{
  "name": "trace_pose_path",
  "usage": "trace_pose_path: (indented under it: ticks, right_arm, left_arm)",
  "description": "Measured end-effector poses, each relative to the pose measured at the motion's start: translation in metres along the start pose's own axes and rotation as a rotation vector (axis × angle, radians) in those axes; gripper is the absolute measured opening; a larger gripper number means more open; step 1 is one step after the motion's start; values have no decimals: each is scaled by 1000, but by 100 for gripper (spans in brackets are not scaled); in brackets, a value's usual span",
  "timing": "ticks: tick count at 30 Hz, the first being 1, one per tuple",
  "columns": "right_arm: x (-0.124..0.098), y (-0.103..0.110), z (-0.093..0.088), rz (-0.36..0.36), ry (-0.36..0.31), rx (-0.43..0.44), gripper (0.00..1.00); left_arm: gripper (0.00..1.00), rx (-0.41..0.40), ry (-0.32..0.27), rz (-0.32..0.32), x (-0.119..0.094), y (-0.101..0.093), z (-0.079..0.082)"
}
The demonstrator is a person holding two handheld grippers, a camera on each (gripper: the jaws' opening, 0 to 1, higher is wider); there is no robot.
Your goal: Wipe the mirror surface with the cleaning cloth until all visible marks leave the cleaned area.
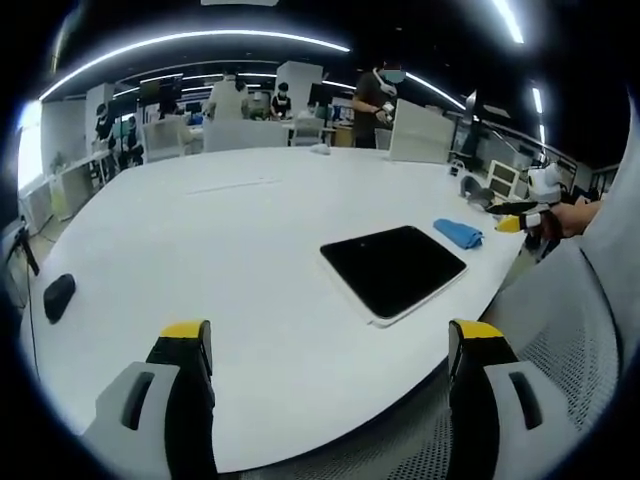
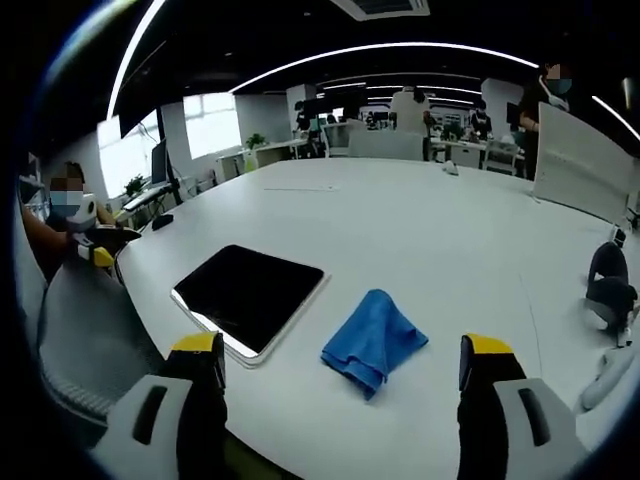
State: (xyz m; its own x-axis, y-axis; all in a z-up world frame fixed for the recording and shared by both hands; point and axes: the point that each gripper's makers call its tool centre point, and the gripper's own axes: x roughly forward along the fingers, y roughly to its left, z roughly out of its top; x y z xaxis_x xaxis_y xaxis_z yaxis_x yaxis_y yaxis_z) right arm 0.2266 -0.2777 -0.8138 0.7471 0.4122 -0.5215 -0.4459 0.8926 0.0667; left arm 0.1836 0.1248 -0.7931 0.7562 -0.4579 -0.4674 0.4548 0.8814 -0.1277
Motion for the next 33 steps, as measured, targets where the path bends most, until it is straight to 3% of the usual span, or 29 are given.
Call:
trace_pose_path:
  ticks: [33]
  right_arm:
    - [-3,-6,-2,-16,6,-8,96]
  left_arm:
    - [98,2,6,5,1,3,-3]
